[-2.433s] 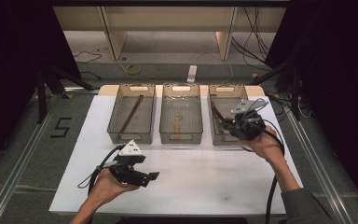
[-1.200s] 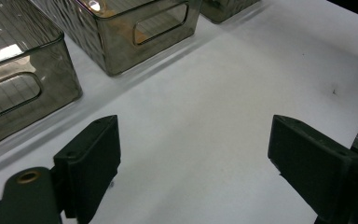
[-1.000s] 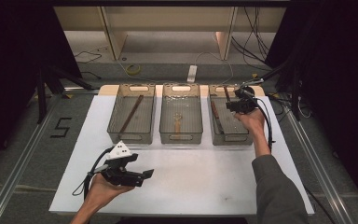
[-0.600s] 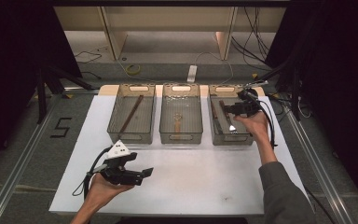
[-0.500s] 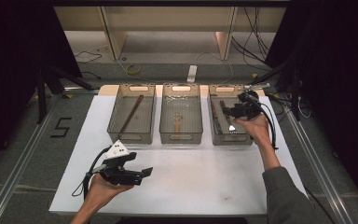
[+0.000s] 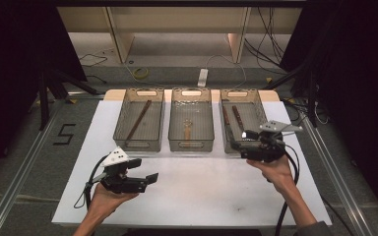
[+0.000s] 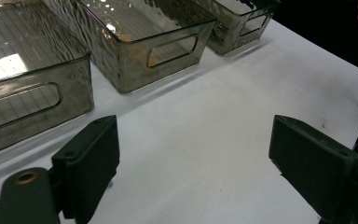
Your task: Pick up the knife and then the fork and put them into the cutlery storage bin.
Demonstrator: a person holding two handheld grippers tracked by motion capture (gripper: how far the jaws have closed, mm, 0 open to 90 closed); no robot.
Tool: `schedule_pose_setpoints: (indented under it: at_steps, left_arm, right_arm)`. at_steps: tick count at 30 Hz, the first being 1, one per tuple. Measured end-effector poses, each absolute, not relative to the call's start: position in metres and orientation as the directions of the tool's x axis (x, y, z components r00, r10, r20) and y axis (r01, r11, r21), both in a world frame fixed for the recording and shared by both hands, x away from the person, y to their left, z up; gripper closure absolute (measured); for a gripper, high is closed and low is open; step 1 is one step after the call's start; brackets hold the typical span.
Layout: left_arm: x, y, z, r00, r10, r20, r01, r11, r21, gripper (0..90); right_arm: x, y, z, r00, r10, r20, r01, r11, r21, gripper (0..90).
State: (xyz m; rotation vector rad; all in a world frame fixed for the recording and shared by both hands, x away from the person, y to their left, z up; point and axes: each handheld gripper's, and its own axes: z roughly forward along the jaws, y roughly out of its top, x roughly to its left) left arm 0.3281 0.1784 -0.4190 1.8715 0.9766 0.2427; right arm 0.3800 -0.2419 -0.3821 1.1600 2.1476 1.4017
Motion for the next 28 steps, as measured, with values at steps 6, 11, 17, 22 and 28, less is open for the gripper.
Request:
schedule_pose_setpoints:
  at_steps: [6,11,17,22,28]
  left_arm:
    - [0.328,0.181,-0.42,0.652,0.721,-0.235,0.522,-0.203,0.828,15.6]
    - [0.328,0.181,-0.42,0.653,0.72,-0.236,0.523,-0.202,0.828,15.6]
    - [0.328,0.18,-0.421,0.656,0.717,-0.237,0.523,-0.205,0.828,15.5]
    - [0.328,0.18,-0.42,0.656,0.717,-0.236,0.52,-0.204,0.829,15.5]
    - [0.329,0.18,-0.421,0.657,0.717,-0.232,0.52,-0.208,0.828,15.5]
  right_arm:
    - [0.343,-0.245,-0.396,-0.639,0.747,0.184,0.432,0.151,0.889,24.8]
    - [0.323,-0.249,-0.409,-0.633,0.748,0.197,0.43,0.129,0.894,23.0]
    - [0.308,-0.255,-0.418,-0.639,0.744,0.196,0.413,0.117,0.903,21.1]
    - [0.305,-0.256,-0.421,-0.637,0.746,0.194,0.417,0.122,0.901,20.8]
    - [0.305,-0.255,-0.422,-0.638,0.748,0.185,0.418,0.134,0.899,20.6]
